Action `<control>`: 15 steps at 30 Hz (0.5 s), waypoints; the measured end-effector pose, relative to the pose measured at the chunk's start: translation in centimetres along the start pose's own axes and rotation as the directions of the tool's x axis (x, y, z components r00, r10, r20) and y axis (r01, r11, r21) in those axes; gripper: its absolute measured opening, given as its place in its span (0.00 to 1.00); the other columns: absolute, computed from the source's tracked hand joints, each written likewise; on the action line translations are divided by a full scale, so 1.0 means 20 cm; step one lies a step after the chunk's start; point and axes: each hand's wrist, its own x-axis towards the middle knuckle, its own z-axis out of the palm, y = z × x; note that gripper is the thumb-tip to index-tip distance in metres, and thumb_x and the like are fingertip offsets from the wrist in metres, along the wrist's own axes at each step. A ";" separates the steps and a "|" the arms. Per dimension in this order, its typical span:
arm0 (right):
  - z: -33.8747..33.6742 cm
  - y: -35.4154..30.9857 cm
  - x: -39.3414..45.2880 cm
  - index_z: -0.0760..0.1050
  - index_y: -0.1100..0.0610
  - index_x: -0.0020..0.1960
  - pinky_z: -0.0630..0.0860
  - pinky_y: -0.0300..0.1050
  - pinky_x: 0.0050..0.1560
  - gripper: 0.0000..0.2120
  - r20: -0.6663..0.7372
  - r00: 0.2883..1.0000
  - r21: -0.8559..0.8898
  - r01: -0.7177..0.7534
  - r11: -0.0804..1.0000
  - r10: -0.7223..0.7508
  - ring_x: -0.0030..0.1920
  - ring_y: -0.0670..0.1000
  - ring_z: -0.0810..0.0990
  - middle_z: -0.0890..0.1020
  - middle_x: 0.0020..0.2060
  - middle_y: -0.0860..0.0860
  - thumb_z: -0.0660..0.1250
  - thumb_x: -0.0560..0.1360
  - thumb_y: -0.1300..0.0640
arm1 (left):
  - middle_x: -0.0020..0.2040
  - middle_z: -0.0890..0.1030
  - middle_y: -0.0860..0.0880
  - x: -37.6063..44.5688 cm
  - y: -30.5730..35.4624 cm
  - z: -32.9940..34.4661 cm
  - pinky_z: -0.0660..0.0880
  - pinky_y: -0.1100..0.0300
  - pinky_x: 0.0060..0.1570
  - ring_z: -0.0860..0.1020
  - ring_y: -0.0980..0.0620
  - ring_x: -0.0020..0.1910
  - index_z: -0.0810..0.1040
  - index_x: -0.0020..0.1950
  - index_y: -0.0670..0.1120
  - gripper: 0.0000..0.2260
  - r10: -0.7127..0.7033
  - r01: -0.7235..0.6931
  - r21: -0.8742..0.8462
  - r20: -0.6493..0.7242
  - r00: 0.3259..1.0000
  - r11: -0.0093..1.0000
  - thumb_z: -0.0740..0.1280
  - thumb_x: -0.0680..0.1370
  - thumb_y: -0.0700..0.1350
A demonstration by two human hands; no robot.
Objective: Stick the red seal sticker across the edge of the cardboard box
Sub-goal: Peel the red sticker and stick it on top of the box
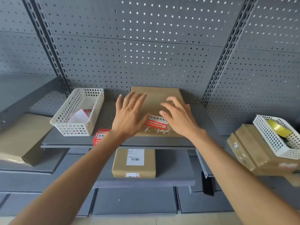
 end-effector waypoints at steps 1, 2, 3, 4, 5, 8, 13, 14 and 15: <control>0.01 0.00 0.00 0.74 0.52 0.70 0.66 0.54 0.68 0.21 -0.014 1.000 0.009 0.017 1.000 -0.016 0.67 0.53 0.71 0.71 0.66 0.50 0.59 0.82 0.43 | 0.72 0.75 0.46 -0.02 0.00 0.01 0.56 0.37 0.75 0.66 0.42 0.76 0.70 0.74 0.47 0.26 0.021 -0.022 -0.012 -0.025 0.999 1.000 0.61 0.80 0.59; 0.01 -0.01 0.00 0.76 0.52 0.68 0.68 0.54 0.66 0.20 -0.017 1.000 0.006 0.023 1.000 -0.023 0.64 0.52 0.72 0.72 0.63 0.49 0.60 0.82 0.44 | 0.68 0.78 0.46 -0.03 0.01 0.01 0.59 0.40 0.73 0.70 0.42 0.72 0.75 0.69 0.47 0.21 0.039 -0.041 -0.043 -0.054 0.998 0.998 0.63 0.80 0.57; 0.02 -0.02 0.01 0.78 0.51 0.66 0.70 0.54 0.64 0.18 -0.019 0.999 0.002 0.032 0.999 -0.032 0.62 0.52 0.73 0.73 0.60 0.49 0.61 0.81 0.44 | 0.63 0.80 0.47 -0.05 0.00 0.03 0.63 0.43 0.69 0.74 0.43 0.67 0.79 0.63 0.47 0.17 0.053 -0.059 -0.062 -0.095 0.994 0.996 0.65 0.80 0.55; 0.02 -0.03 0.00 0.79 0.51 0.64 0.72 0.54 0.62 0.17 -0.010 0.999 0.002 0.034 0.999 -0.034 0.60 0.51 0.74 0.74 0.59 0.48 0.61 0.81 0.44 | 0.59 0.81 0.48 -0.08 0.00 0.04 0.67 0.46 0.64 0.76 0.43 0.61 0.81 0.59 0.47 0.13 0.055 -0.066 -0.086 -0.121 0.991 0.994 0.66 0.80 0.54; 0.03 -0.03 0.01 0.80 0.50 0.62 0.73 0.53 0.61 0.16 -0.008 0.999 0.007 0.040 0.999 -0.040 0.59 0.50 0.74 0.74 0.57 0.47 0.62 0.81 0.44 | 0.56 0.81 0.49 -0.09 0.00 0.05 0.69 0.48 0.59 0.77 0.43 0.57 0.83 0.55 0.47 0.11 0.053 -0.069 -0.105 -0.147 0.988 0.992 0.66 0.80 0.53; 0.05 -0.06 0.02 0.83 0.51 0.59 0.73 0.53 0.58 0.14 0.002 0.999 0.084 0.035 0.996 -0.035 0.58 0.50 0.73 0.75 0.54 0.48 0.64 0.80 0.46 | 0.51 0.82 0.49 -0.13 -0.01 0.08 0.72 0.49 0.49 0.78 0.43 0.50 0.85 0.52 0.47 0.09 0.057 -0.085 -0.137 -0.196 0.979 0.987 0.69 0.80 0.50; 0.08 -0.09 0.03 0.84 0.51 0.57 0.74 0.54 0.57 0.12 0.005 0.998 0.135 0.060 0.989 -0.061 0.55 0.51 0.75 0.76 0.51 0.49 0.67 0.79 0.48 | 0.53 0.83 0.48 -0.17 0.00 0.10 0.75 0.48 0.49 0.79 0.42 0.49 0.84 0.54 0.45 0.09 0.062 -0.098 -0.157 -0.220 0.973 0.983 0.70 0.80 0.49; 0.08 -0.10 0.04 0.84 0.50 0.57 0.75 0.54 0.57 0.11 0.006 0.998 0.139 0.060 0.988 -0.061 0.55 0.51 0.75 0.76 0.51 0.49 0.67 0.79 0.49 | 0.53 0.83 0.48 -0.18 0.00 0.10 0.75 0.49 0.50 0.79 0.42 0.50 0.84 0.54 0.45 0.09 0.061 -0.099 -0.164 -0.224 0.973 0.982 0.70 0.80 0.49; 0.08 -0.10 0.04 0.84 0.50 0.58 0.75 0.54 0.57 0.11 0.010 0.998 0.148 0.056 0.987 -0.058 0.56 0.51 0.75 0.77 0.50 0.48 0.67 0.79 0.49 | 0.53 0.83 0.48 -0.18 0.00 0.11 0.75 0.49 0.50 0.80 0.42 0.50 0.85 0.54 0.44 0.09 0.057 -0.098 -0.170 -0.229 0.972 0.981 0.70 0.80 0.48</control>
